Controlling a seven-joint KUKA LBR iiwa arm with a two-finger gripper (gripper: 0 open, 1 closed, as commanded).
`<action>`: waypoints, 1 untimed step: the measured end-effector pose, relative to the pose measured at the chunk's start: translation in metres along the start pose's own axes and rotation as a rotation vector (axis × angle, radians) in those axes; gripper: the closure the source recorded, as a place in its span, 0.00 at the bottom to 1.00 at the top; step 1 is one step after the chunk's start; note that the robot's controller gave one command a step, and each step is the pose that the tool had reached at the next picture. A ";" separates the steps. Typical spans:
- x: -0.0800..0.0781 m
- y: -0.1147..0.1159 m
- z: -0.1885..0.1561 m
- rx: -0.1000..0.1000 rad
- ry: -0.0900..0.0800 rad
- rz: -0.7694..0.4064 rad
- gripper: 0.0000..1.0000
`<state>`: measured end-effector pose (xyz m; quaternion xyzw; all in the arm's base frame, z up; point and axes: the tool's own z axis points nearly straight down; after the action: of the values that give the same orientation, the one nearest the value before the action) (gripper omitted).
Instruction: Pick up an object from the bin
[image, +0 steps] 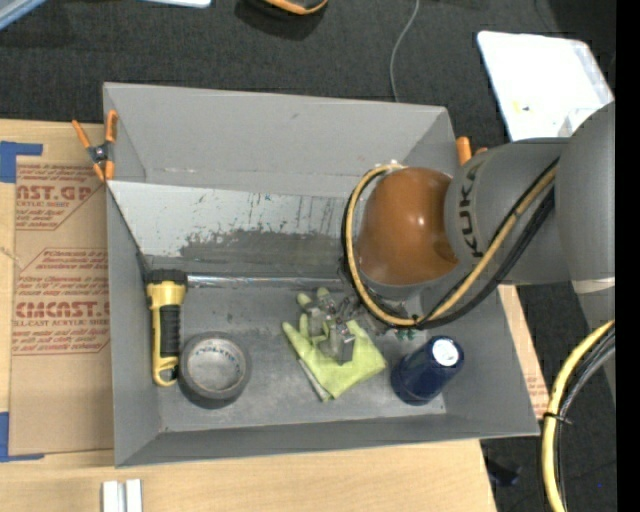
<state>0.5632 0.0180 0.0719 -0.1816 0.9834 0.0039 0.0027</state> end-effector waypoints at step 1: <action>0.000 0.000 0.000 0.000 0.000 0.001 1.00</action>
Offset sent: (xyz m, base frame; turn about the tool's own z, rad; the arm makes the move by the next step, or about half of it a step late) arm 0.0000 0.0000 0.0000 0.0000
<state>0.5631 0.0177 0.0719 -0.1814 0.9834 0.0040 0.0026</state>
